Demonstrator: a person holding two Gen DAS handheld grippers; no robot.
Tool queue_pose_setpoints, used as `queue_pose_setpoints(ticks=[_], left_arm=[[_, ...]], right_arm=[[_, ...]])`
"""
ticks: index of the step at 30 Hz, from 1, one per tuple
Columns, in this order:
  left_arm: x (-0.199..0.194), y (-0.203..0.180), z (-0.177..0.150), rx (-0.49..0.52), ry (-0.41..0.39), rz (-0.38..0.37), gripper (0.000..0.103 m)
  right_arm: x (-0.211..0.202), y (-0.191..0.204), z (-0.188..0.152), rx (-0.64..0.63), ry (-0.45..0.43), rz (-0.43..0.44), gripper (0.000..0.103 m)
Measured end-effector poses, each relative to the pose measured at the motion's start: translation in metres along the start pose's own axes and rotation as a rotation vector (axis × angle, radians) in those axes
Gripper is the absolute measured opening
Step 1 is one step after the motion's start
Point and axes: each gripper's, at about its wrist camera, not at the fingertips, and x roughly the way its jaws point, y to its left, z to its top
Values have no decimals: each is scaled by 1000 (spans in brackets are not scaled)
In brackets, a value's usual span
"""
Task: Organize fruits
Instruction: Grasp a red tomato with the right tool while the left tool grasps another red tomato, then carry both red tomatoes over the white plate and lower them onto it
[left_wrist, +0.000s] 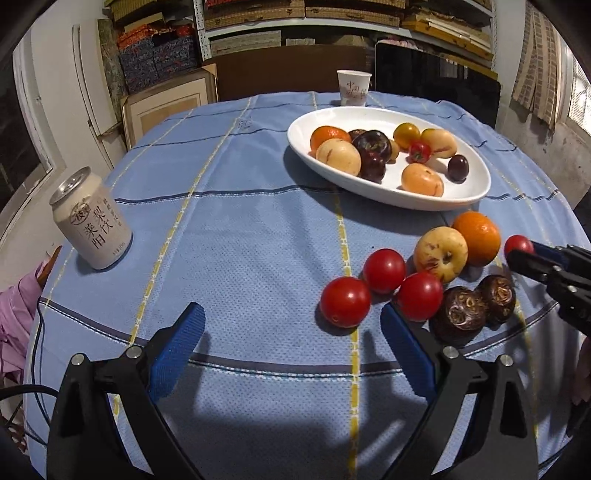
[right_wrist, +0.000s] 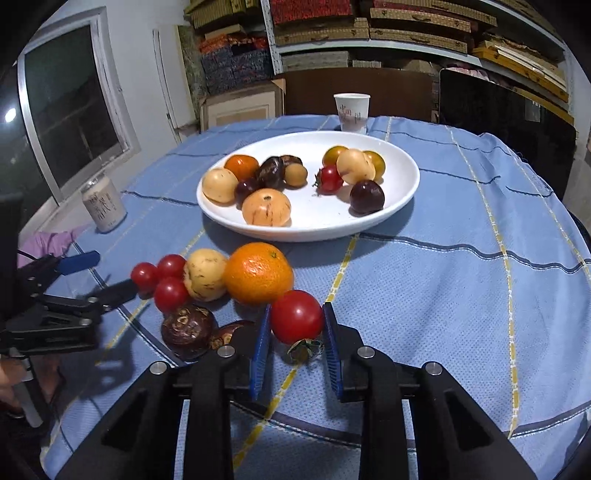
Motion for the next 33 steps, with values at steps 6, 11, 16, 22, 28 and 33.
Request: queue_pose_setpoints(ticks=[6, 11, 16, 22, 28, 33], left_arm=[[14, -7, 4, 36, 20, 9, 93], [17, -7, 3, 43, 21, -37, 50], [14, -8, 2, 33, 11, -98, 29], [10, -2, -1, -16, 0, -143, 29], [-13, -2, -3, -33, -60, -148, 29], [-43, -5, 5, -29, -108, -182, 29]], right_arm=[[-1, 4, -1, -21, -17, -4, 28], [-2, 2, -1, -16, -24, -1, 28], [-4, 0, -1, -6, -35, 0, 28], [-6, 0, 0, -4, -38, 7, 28], [-17, -3, 2, 25, -62, 17, 28], [-39, -5, 7, 51, -103, 20, 28]])
